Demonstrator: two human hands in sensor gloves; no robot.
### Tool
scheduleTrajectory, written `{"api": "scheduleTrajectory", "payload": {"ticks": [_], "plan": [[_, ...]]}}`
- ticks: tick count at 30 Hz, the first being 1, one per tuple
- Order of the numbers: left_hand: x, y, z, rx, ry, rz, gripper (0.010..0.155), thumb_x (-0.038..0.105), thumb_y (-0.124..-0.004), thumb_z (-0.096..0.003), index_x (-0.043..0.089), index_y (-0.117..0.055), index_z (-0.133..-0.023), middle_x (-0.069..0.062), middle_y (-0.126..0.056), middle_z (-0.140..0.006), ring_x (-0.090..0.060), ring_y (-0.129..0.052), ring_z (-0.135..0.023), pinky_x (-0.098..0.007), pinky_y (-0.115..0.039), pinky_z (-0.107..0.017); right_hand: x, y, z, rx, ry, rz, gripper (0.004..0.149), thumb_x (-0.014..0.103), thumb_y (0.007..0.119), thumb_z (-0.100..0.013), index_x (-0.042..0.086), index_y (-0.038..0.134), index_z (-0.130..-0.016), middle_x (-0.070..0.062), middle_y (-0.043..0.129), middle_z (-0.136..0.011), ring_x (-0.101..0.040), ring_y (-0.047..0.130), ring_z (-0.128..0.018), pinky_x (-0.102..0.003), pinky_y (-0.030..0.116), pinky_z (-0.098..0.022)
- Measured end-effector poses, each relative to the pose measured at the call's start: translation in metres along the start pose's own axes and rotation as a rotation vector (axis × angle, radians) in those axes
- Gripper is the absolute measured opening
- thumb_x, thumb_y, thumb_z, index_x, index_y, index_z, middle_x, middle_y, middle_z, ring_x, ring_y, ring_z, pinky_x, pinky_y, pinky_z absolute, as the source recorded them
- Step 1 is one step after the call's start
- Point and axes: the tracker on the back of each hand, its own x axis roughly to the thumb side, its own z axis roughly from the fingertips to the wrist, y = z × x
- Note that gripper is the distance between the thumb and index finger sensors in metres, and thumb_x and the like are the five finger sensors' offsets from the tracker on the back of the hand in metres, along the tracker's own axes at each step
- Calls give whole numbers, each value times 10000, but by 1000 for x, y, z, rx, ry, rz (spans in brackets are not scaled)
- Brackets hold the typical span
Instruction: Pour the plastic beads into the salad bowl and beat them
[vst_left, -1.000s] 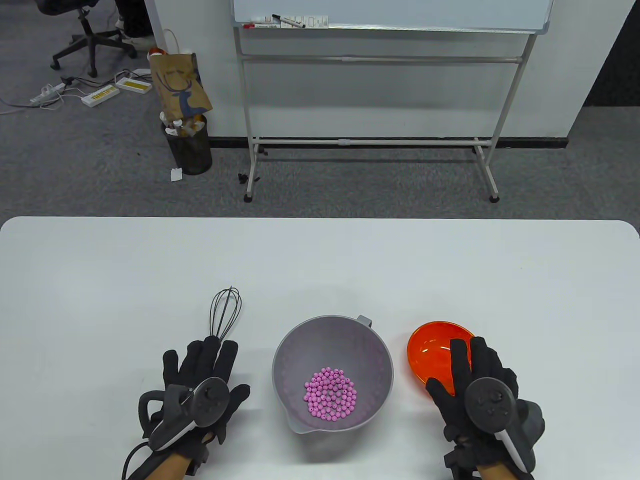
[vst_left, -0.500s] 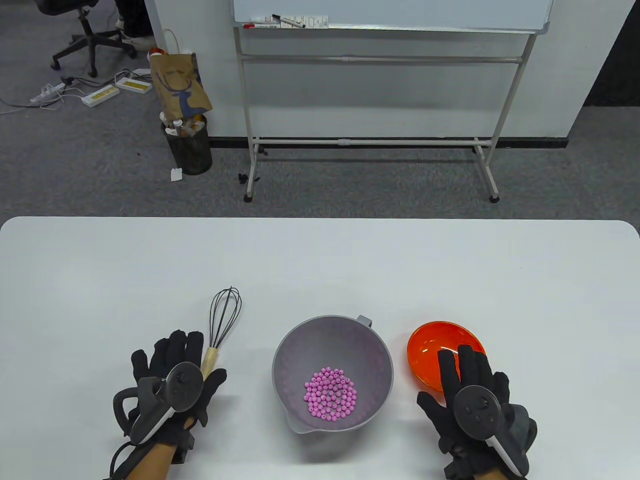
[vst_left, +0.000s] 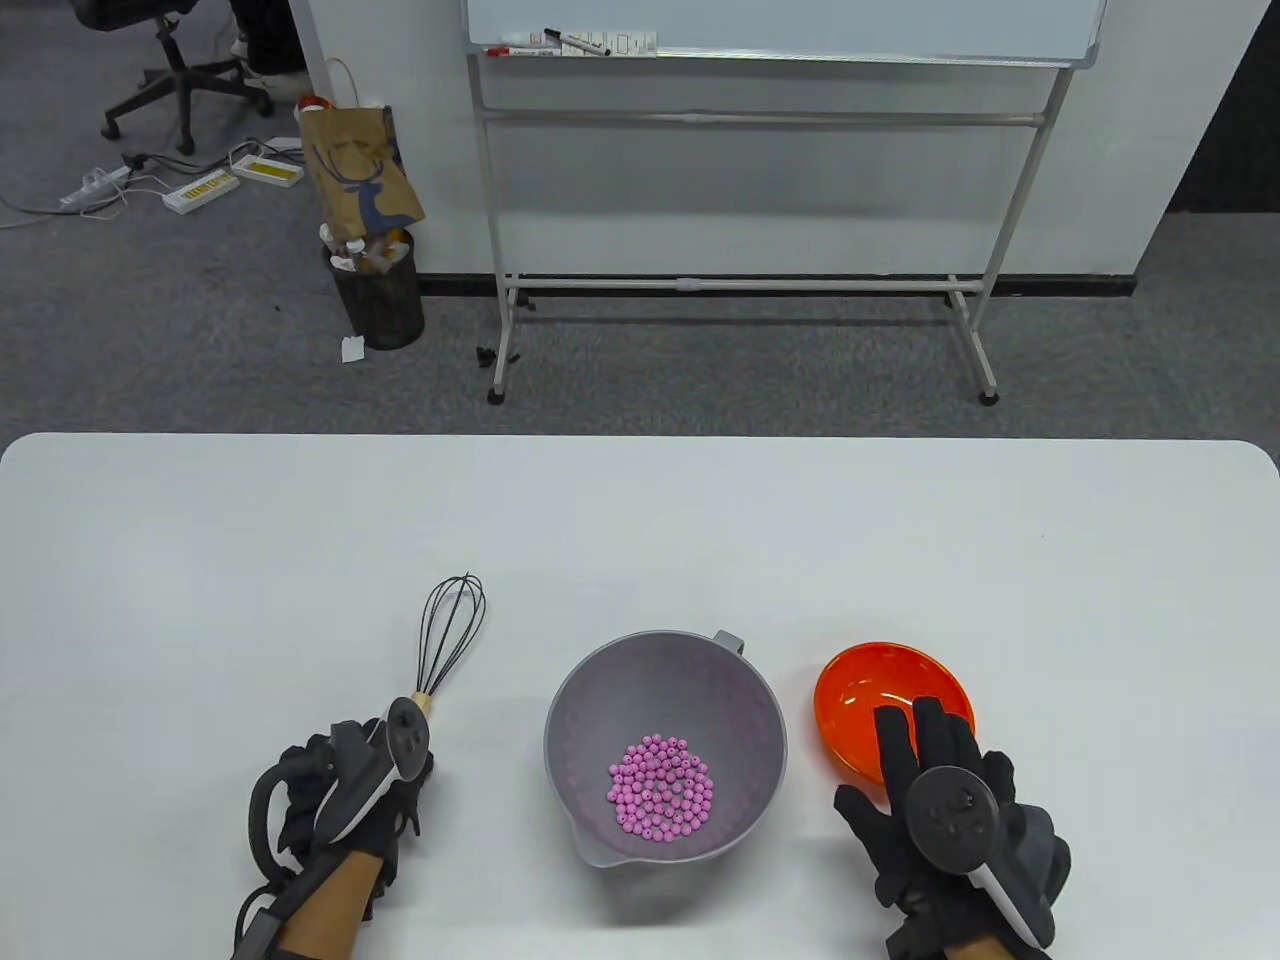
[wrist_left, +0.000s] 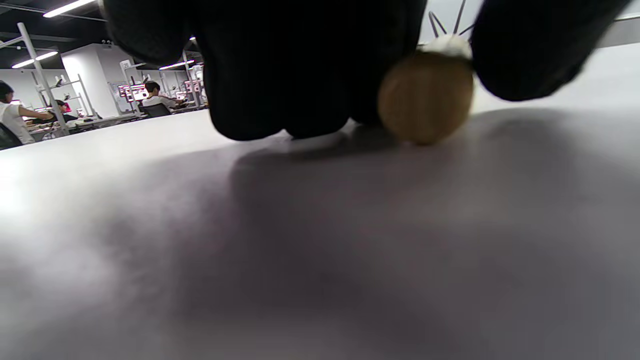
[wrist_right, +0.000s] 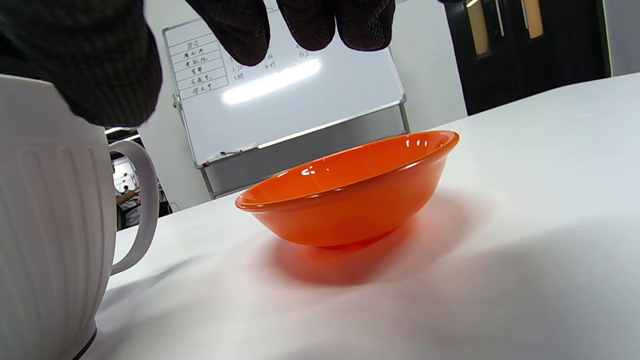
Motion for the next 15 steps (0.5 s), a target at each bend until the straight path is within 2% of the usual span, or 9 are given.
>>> {"api": "scheduleTrajectory", "payload": {"ticks": [2,5,8,15], "plan": [[-4,0,0,8,22,31,560,633,-773,-458,286,-813,-896,32,-933,-893,-226,-979,-744,-556,-680,-672,-3,1,-1,11,15,-6,824,597,855,-417,307,489,-1096,-39,377,-1199,-354,450,-1160,-654,311,-790],[-11,5,2,112,51,98,566,590,-794,-439,226,-838,-869,-22,-1042,-802,-210,-1094,-641,-479,-770,-621,-6,0,-2,16,24,-25,814,594,853,-418,297,506,-1092,-41,387,-1196,-355,462,-1156,-652,317,-789],[-16,9,4,123,48,144,583,567,-759,-444,183,-791,-882,-16,-1070,-726,-153,-1144,-536,-413,-836,-560,-7,-2,-1,15,27,-47,795,591,848,-419,282,540,-1084,-46,408,-1191,-354,490,-1148,-651,337,-784],[-31,34,12,184,-20,414,589,527,-748,-449,212,-701,-945,28,-1014,-724,-149,-1087,-524,-455,-796,-567,-10,-2,0,22,44,-108,798,594,841,-422,269,530,-1082,-54,422,-1182,-360,554,-1123,-640,399,-773]]}}
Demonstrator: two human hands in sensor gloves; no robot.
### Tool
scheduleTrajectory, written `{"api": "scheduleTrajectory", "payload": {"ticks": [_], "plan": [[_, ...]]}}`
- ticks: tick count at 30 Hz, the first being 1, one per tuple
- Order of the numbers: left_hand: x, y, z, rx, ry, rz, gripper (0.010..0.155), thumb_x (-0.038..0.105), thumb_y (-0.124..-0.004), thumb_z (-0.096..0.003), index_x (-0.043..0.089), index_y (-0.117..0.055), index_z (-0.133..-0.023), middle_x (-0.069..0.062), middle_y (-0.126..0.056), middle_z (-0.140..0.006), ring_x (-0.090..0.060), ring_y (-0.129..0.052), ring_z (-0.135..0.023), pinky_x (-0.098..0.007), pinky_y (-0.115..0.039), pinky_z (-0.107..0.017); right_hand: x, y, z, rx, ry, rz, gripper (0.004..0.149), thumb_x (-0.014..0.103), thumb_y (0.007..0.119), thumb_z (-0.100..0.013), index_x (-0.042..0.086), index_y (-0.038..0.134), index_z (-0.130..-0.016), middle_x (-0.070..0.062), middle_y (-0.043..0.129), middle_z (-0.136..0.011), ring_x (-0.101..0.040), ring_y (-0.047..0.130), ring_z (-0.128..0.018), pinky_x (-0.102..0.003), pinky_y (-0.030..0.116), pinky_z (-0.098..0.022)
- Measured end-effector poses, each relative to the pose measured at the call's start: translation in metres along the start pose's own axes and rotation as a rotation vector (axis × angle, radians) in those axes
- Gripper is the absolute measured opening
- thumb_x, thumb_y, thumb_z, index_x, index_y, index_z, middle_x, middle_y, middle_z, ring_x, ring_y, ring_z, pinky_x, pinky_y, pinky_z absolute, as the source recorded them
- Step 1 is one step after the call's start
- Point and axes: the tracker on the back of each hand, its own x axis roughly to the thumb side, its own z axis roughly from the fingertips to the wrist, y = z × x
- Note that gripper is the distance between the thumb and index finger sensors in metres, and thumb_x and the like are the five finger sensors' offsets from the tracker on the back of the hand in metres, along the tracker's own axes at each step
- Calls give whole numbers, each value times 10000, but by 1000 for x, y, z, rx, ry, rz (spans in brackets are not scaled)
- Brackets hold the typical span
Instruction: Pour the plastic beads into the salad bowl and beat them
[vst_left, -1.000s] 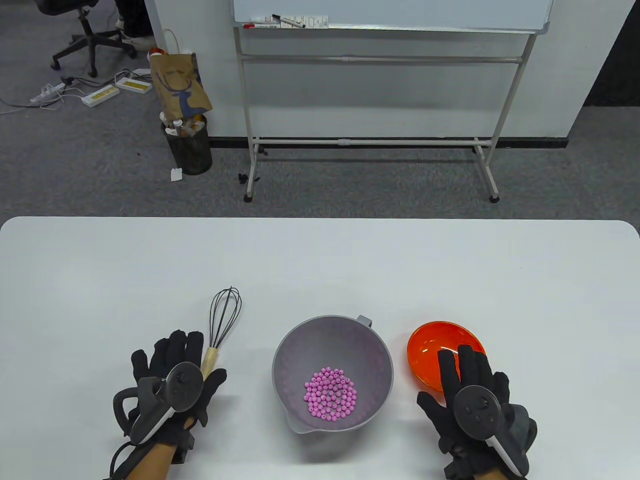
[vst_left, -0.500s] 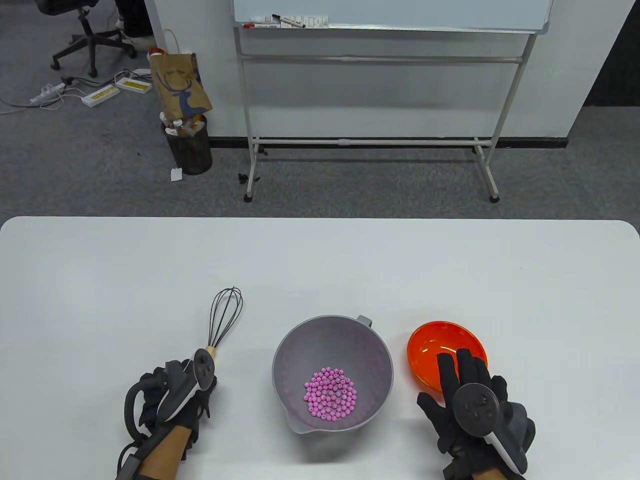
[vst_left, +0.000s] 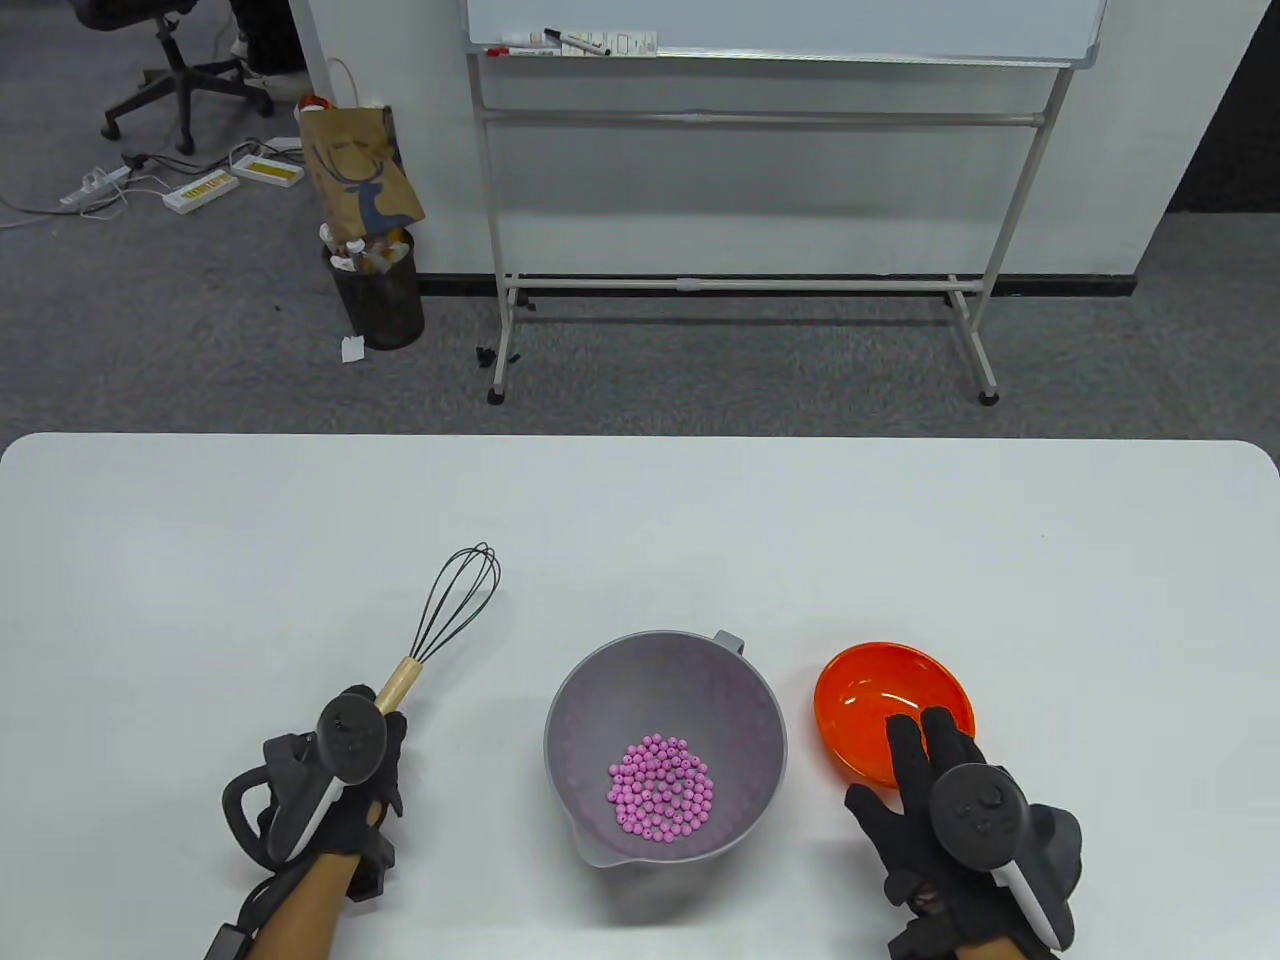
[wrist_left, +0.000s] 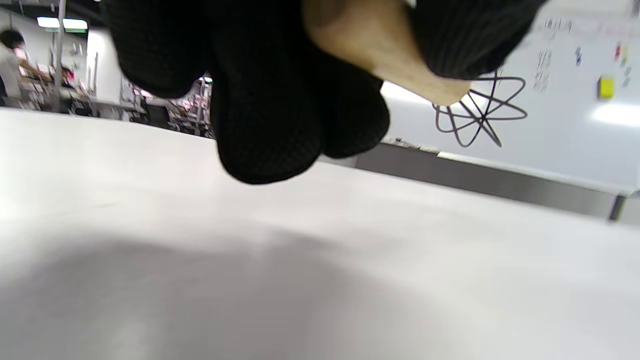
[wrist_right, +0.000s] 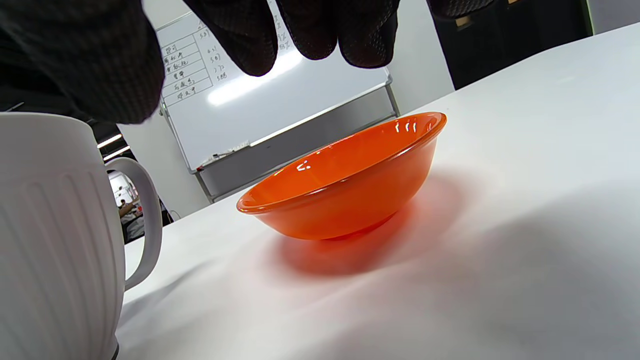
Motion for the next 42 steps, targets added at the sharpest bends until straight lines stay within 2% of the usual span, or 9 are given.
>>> {"api": "scheduleTrajectory", "payload": {"ticks": [5,10,14,17,23,29,33,38,42], "plan": [[6,49,9,69,-146,209,572,499,-764,-462,268,-704,-981,41,-1011,-729,-172,-1068,-538,-481,-771,-584,8,-2,-2,-7,-12,-87,817,612,832,-424,247,517,-1084,-89,464,-1166,-386,738,-1014,-581,590,-706],[30,97,20,106,-416,293,528,503,-764,-477,400,-734,-994,30,-1034,-648,-152,-1023,-425,-472,-780,-574,37,0,-14,46,14,-119,869,625,833,-425,206,462,-1089,-173,565,-1107,-382,970,-772,-504,752,-575],[63,126,25,12,-612,263,483,511,-778,-479,432,-789,-956,28,-1054,-592,-140,-1014,-378,-470,-795,-559,64,1,-31,56,63,-74,914,656,841,-414,147,473,-1077,-188,710,-1027,-322,1079,-584,-444,836,-450],[91,143,31,14,-708,198,459,534,-794,-472,429,-839,-917,48,-1074,-515,-123,-1014,-315,-448,-825,-523,82,6,-46,110,118,-33,934,667,850,-413,131,462,-1073,-158,763,-1000,-287,1101,-560,-417,856,-423],[130,127,39,140,-746,94,439,634,-802,-424,388,-987,-737,121,-1076,-259,-79,-992,-124,-379,-891,-395,104,25,-63,215,212,48,807,566,876,-442,121,567,-1040,-110,905,-879,-222,1136,-459,-379,876,-367],[146,95,39,176,-720,-31,462,611,-897,-390,372,-944,-783,112,-1057,-205,-78,-977,-99,-368,-898,-379,106,36,-66,236,258,45,537,442,839,-475,119,816,-904,-93,1057,-561,-141,1108,-134,-347,886,-209],[151,90,44,130,-761,-110,403,609,-909,-384,356,-1002,-684,112,-1049,-185,-81,-973,-98,-372,-896,-383,106,36,-65,207,248,59,494,442,846,-465,101,878,-822,-99,1054,-449,-108,1047,-30,-334,886,-189],[166,95,59,8,-814,-207,406,601,-907,-391,335,-1005,-681,109,-1045,-176,-83,-966,-89,-367,-898,-389,106,35,-65,197,248,58,471,446,856,-457,91,907,-762,-91,1047,-407,-106,1031,-17,-340,883,-189],[177,92,72,-60,-933,-107,416,568,-852,-431,284,-1005,-694,96,-1036,-168,-82,-955,-65,-365,-903,-380,107,36,-64,179,245,71,473,451,854,-455,93,906,-759,-81,1045,-399,-102,1026,-17,-341,883,-193]]}}
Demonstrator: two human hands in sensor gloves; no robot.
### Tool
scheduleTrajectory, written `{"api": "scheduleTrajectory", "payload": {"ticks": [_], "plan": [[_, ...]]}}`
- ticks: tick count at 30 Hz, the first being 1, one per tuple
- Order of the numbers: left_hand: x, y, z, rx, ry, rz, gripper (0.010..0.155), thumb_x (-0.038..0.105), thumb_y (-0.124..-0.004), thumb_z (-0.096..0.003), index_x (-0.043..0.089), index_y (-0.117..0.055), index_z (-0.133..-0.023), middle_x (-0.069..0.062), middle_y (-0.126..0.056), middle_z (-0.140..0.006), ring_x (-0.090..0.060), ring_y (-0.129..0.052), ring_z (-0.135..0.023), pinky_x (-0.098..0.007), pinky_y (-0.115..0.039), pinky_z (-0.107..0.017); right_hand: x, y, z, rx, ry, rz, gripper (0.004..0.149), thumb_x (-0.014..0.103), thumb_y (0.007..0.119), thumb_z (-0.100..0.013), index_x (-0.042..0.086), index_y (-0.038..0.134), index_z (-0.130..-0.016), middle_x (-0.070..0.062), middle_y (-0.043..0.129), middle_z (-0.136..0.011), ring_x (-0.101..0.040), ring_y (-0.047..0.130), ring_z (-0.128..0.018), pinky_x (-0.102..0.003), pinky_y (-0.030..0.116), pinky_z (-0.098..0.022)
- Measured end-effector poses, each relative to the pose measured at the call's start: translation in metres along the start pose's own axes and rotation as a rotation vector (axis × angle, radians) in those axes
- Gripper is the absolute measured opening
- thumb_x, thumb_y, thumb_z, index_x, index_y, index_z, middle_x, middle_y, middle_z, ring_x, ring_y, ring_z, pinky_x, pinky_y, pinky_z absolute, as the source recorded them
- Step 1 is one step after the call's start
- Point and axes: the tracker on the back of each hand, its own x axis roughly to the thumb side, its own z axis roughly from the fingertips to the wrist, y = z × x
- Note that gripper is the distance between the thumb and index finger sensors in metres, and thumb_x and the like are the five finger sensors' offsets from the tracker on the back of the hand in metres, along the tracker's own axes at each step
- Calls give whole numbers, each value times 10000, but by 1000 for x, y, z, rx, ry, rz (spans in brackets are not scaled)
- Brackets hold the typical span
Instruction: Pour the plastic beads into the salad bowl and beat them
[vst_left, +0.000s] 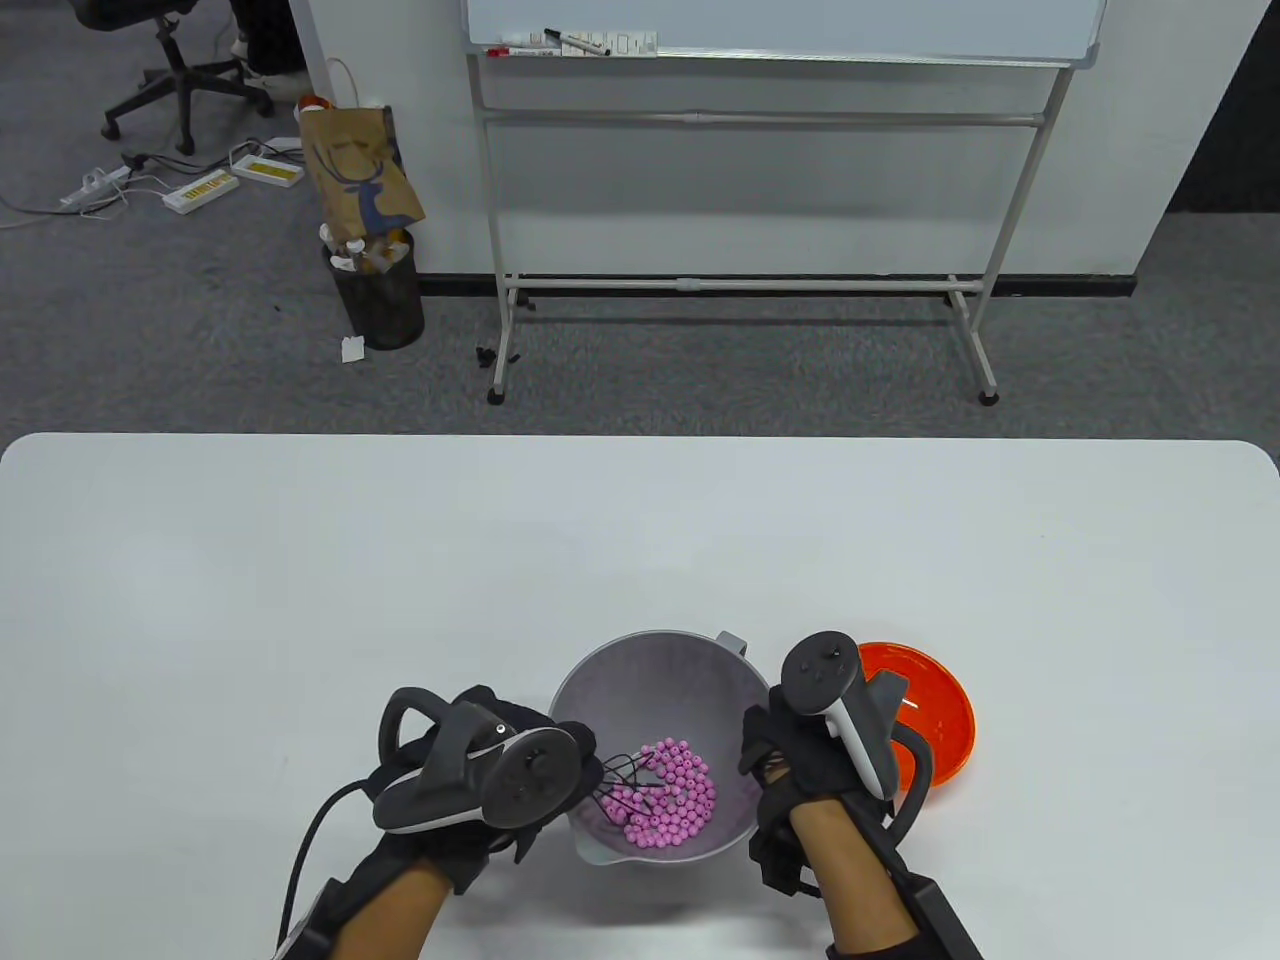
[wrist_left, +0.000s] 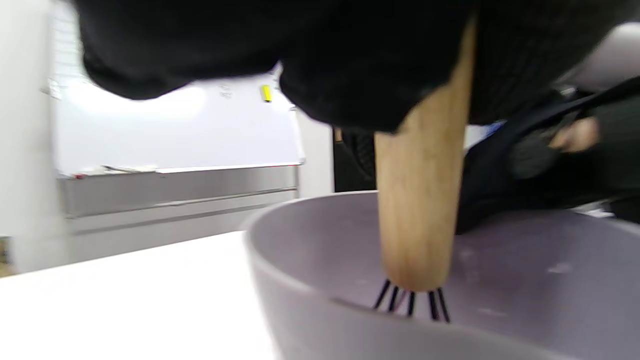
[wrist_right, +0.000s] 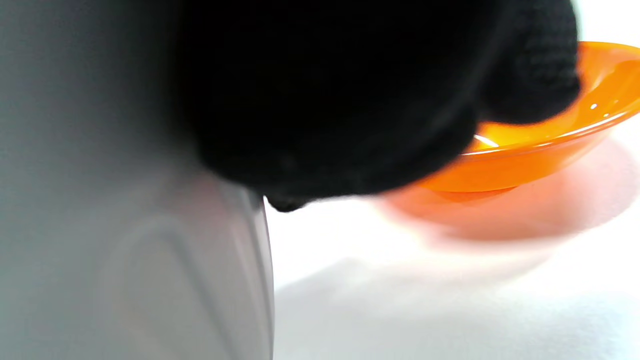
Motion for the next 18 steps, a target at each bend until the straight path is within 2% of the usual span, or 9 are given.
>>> {"api": "scheduleTrajectory", "payload": {"ticks": [3,6,10,14,18], "plan": [[4,-10,-3,23,-17,92,430,562,-832,-438,269,-998,-705,90,-1034,-171,-88,-955,-64,-375,-901,-377,0,0,0,-8,-1,9,475,451,849,-456,91,902,-762,-76,1043,-402,-101,1026,-24,-343,882,-199],[-2,-19,-5,64,34,70,431,584,-819,-440,304,-976,-727,108,-1031,-197,-77,-961,-93,-373,-895,-395,1,1,1,-16,0,14,475,453,848,-456,96,901,-764,-73,1044,-403,-100,1027,-28,-343,883,-203],[-9,-27,-4,186,116,-29,451,608,-834,-415,331,-958,-749,124,-1032,-198,-73,-968,-95,-372,-897,-389,1,1,1,-19,1,12,475,453,849,-455,96,901,-764,-72,1043,-404,-101,1028,-30,-344,883,-205],[-17,-29,-3,191,169,-54,464,601,-851,-412,329,-938,-778,118,-1034,-200,-78,-969,-96,-375,-895,-393,1,1,1,-15,1,12,475,454,847,-457,98,899,-767,-72,1043,-404,-100,1020,-23,-341,881,-202],[-21,-21,-1,158,189,-104,431,591,-870,-405,333,-968,-736,110,-1034,-183,-87,-966,-76,-373,-897,-386,1,2,1,-18,0,14,476,456,845,-458,97,898,-767,-70,1040,-412,-99,1019,-22,-340,882,-203]]}}
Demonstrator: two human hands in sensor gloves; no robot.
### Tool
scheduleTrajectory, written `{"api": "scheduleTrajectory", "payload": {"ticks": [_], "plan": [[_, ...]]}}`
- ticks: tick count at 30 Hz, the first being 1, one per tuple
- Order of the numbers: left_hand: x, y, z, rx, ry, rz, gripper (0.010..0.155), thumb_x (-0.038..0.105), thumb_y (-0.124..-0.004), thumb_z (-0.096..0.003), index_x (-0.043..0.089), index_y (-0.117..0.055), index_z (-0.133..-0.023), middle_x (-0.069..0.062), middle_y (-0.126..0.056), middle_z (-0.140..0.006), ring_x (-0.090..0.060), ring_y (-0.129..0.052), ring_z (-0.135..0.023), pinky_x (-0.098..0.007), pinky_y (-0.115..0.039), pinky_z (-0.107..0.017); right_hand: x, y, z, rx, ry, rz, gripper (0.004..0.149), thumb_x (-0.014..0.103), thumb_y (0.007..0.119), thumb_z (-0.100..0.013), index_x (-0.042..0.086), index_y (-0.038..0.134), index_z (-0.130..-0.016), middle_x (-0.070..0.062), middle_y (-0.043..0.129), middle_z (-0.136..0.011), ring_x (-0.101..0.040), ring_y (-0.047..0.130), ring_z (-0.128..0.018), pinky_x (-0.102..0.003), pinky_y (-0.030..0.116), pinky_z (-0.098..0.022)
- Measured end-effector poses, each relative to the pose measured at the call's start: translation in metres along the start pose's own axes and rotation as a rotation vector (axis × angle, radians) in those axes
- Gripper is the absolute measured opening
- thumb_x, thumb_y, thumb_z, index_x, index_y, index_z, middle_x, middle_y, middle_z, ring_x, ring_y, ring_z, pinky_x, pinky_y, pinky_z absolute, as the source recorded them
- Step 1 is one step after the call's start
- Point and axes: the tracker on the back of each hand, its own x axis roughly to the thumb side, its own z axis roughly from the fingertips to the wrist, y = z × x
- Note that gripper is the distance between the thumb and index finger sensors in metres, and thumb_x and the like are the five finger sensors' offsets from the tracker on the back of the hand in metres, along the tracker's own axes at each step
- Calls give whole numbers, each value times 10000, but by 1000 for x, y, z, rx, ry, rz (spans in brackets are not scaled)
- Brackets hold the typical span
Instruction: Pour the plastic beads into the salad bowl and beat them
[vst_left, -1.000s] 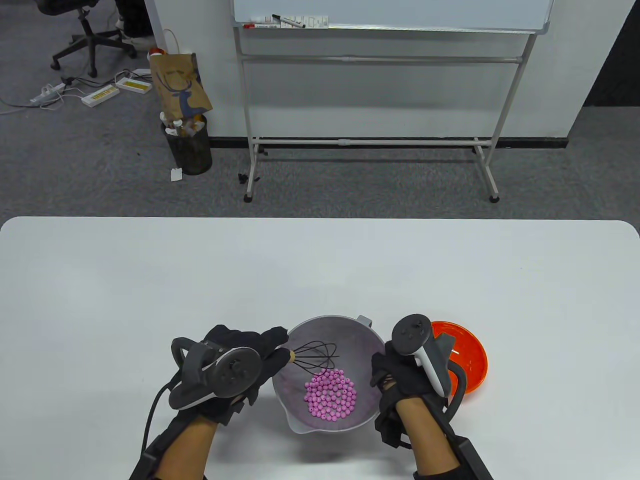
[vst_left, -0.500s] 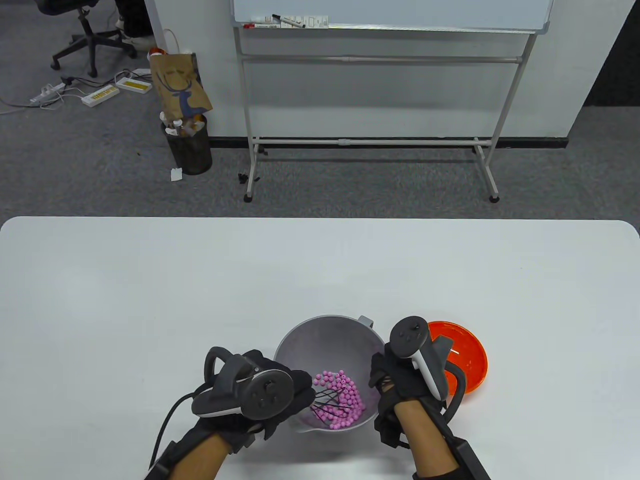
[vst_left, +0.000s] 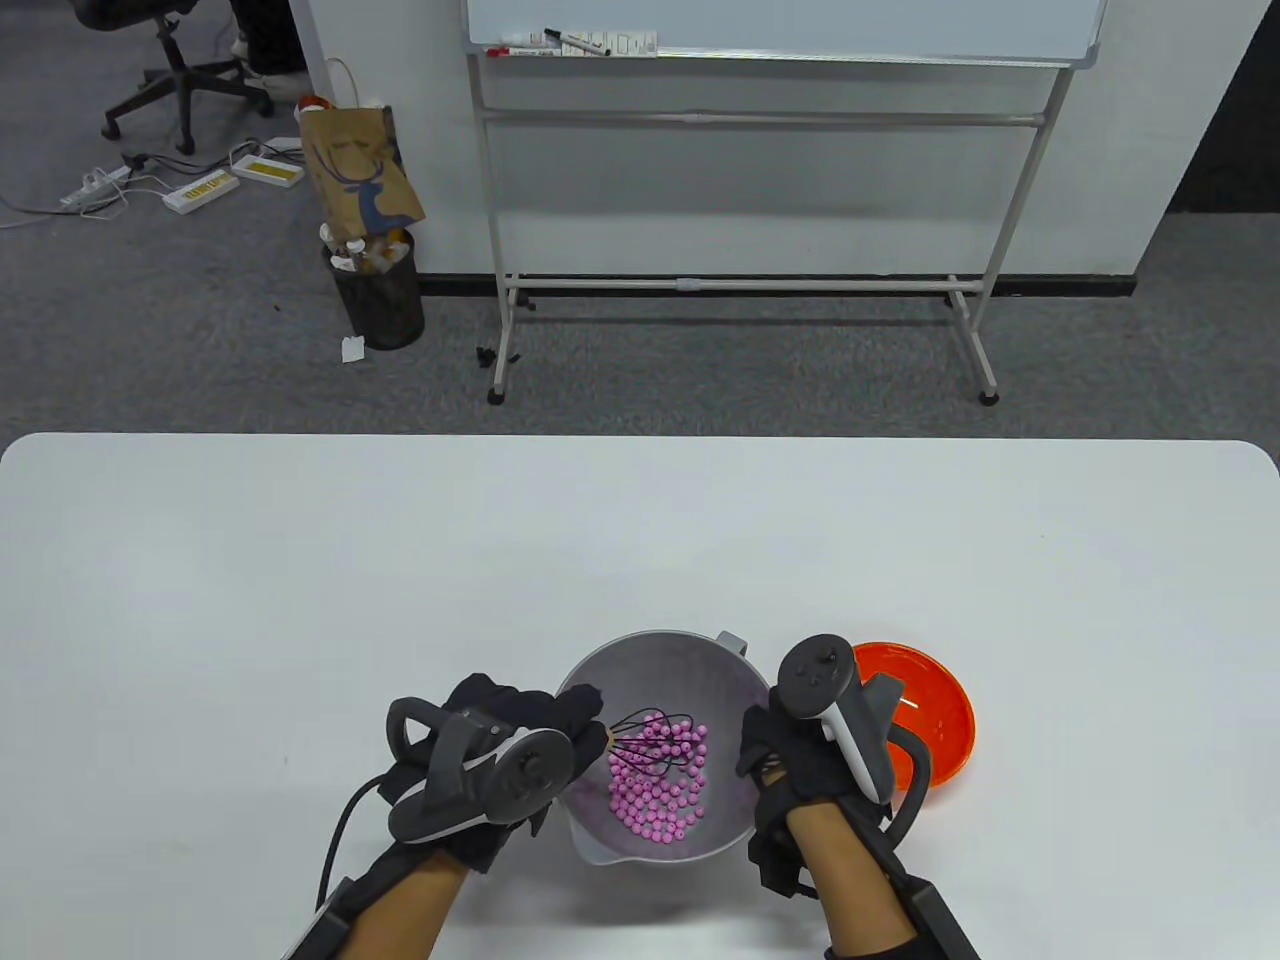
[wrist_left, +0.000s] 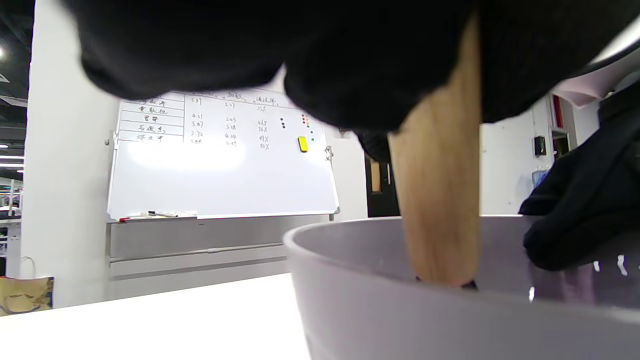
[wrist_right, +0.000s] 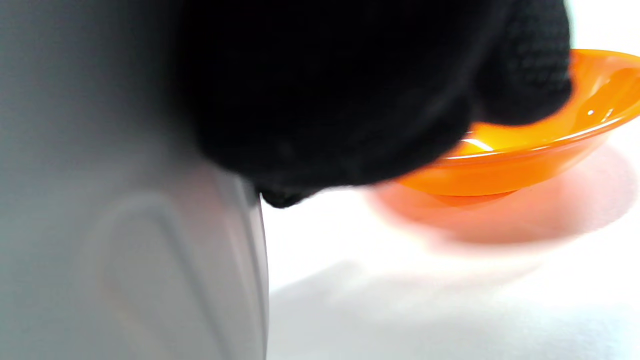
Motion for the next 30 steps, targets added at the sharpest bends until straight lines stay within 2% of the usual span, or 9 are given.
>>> {"api": "scheduleTrajectory", "payload": {"ticks": [6,10,12,16,18,20,23,27,30], "plan": [[9,19,1,-146,-77,-56,422,583,-876,-411,297,-995,-698,106,-1035,-171,-87,-964,-71,-367,-900,-387,0,1,0,1,-2,1,477,454,843,-458,93,895,-765,-70,1039,-411,-99,1018,-22,-340,881,-202],[16,21,2,-178,-144,117,420,570,-858,-428,277,-1002,-691,106,-1029,-161,-78,-960,-63,-358,-905,-384,0,1,0,9,1,1,472,453,840,-461,91,893,-759,-73,1038,-412,-100,1016,-21,-341,879,-203],[19,11,1,-174,-158,201,421,561,-843,-436,266,-1000,-693,106,-1027,-157,-79,-961,-58,-363,-907,-375,1,1,0,7,2,3,474,453,841,-459,89,893,-758,-73,1038,-411,-103,1016,-21,-341,879,-203],[17,0,1,-82,-114,183,423,581,-823,-434,296,-988,-700,121,-1022,-166,-71,-964,-65,-362,-906,-376,0,1,0,3,2,6,475,455,838,-460,90,892,-760,-71,1038,-411,-99,1016,-23,-341,880,-204],[15,-4,1,-54,-80,150,428,591,-819,-435,313,-975,-721,122,-1028,-190,-73,-973,-84,-368,-900,-387,0,1,0,1,2,6,476,455,839,-460,89,891,-761,-71,1038,-411,-100,1016,-23,-341,880,-205],[12,-6,3,24,-41,110,449,606,-823,-423,321,-963,-740,128,-1029,-186,-71,-975,-79,-367,-902,-381,1,1,0,0,3,8,476,455,838,-460,89,891,-760,-69,1038,-410,-100,1016,-24,-341,880,-205],[10,-8,3,57,-3,30,457,612,-832,-416,328,-952,-753,132,-1030,-191,-69,-978,-83,-365,-902,-383,1,1,1,0,2,8,476,456,837,-461,90,890,-761,-68,1038,-412,-99,1016,-24,-341,880,-206],[5,-3,3,44,17,-18,442,597,-858,-406,331,-958,-745,117,-1035,-183,-82,-977,-81,-369,-899,-389,0,1,1,4,3,6,475,456,835,-463,91,889,-762,-69,1038,-413,-100,1017,-26,-341,880,-208],[4,5,2,-12,2,-34,411,588,-868,-406,326,-986,-700,108,-1035,-171,-90,-970,-72,-371,-899,-387,0,1,0,3,3,5,475,456,836,-463,91,888,-762,-69,1038,-412,-102,1017,-25,-341,880,-208]]}}
